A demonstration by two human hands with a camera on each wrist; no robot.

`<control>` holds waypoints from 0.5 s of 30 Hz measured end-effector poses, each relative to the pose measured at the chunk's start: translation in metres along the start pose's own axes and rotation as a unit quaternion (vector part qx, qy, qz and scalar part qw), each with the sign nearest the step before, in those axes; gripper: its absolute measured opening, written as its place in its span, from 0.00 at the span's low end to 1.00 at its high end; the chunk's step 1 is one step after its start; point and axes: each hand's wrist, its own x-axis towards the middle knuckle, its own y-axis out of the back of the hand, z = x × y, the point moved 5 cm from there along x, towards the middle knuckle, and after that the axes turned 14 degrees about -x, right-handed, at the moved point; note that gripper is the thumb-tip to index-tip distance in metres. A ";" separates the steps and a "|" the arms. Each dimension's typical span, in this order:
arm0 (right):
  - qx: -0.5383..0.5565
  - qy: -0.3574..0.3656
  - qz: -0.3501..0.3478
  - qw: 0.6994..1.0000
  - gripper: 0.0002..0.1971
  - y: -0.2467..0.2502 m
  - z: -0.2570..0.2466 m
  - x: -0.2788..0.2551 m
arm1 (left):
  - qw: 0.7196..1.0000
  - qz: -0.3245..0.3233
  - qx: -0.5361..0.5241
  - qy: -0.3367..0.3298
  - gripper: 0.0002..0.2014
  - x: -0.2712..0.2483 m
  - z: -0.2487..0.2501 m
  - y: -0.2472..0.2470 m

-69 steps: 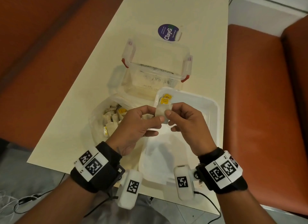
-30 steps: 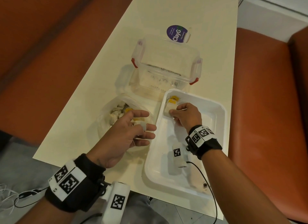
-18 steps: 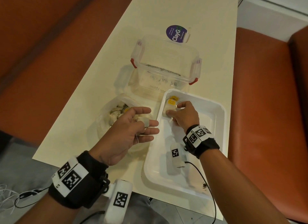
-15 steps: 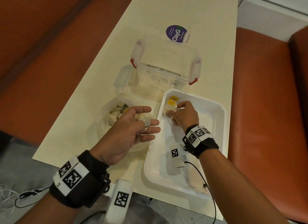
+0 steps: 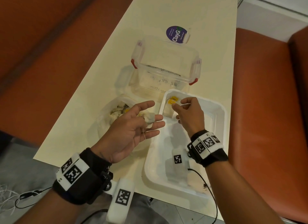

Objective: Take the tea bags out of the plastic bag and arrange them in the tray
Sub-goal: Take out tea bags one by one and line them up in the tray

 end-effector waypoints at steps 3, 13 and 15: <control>0.016 0.158 -0.036 0.987 0.08 0.017 -0.041 -0.040 | 0.999 0.019 -0.044 0.001 0.19 0.005 0.000 0.004; -0.236 0.384 -0.005 0.893 0.10 0.012 -0.061 -0.076 | 0.996 -0.005 -0.077 0.048 0.25 0.011 -0.008 -0.007; -0.195 0.382 0.008 0.903 0.05 0.016 -0.061 -0.074 | 0.995 -0.008 -0.068 0.065 0.28 0.012 -0.010 -0.006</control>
